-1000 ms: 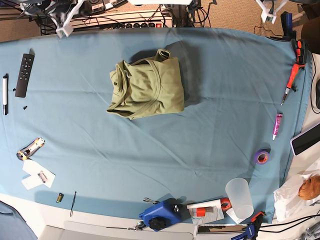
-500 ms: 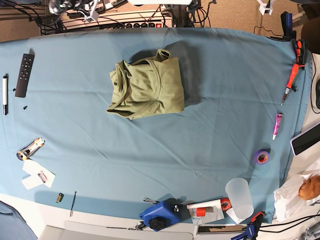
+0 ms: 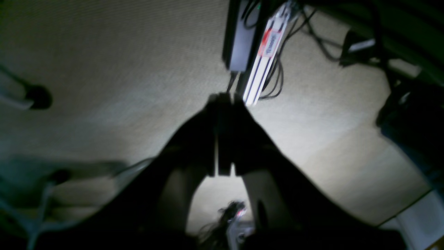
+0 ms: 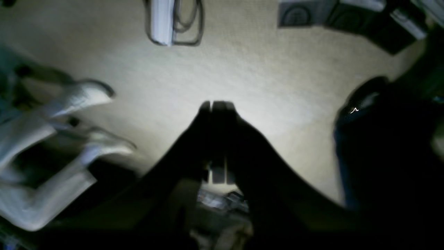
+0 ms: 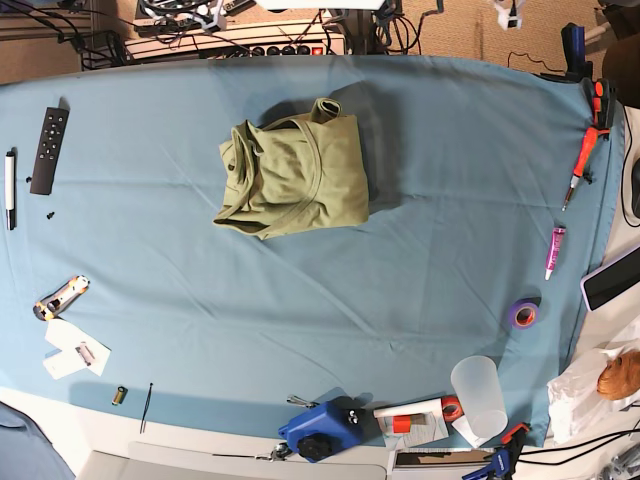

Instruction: Layout the t-shirt on the table in an organized manner, then fold the t-shirt properly

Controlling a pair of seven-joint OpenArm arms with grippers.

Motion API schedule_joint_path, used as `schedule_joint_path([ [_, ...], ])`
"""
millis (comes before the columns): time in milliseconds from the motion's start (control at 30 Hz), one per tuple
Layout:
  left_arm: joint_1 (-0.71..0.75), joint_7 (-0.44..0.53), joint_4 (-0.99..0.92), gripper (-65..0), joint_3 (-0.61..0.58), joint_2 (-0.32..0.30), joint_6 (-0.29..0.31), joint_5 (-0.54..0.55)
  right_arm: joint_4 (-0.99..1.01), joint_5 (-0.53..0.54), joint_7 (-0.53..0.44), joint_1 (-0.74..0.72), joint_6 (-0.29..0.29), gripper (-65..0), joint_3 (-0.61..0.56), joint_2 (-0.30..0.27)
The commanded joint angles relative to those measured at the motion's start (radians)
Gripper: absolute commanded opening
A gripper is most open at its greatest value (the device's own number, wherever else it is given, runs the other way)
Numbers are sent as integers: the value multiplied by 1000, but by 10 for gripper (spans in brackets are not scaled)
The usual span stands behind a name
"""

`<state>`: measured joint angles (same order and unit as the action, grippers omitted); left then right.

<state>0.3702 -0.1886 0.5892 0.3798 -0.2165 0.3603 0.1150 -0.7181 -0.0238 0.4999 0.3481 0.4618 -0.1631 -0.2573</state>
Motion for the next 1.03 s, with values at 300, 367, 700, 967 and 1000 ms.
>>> schedule_joint_path([
  [300,-77,191,-182,-650,2,18,-143,-52,190,-146,-330,-52,-339,-650,-99,24],
  [367,-77,190,-182,-650,2,25,-135,-52,212,-153,-336,-63,-367,-650,-97,42],
  [700,-74,189,-180,-650,2,25,-124,-39,215,-149,-343,-85,-373,-650,-97,65],
  [967,-73,179,-138,-650,2,45,-124,5,215,-149,-335,-94,-372,-650,-98,63],
  [1000,-74,180,-133,-650,2,47,-124,5,215,-149,-336,-97,-371,-650,-98,63],
])
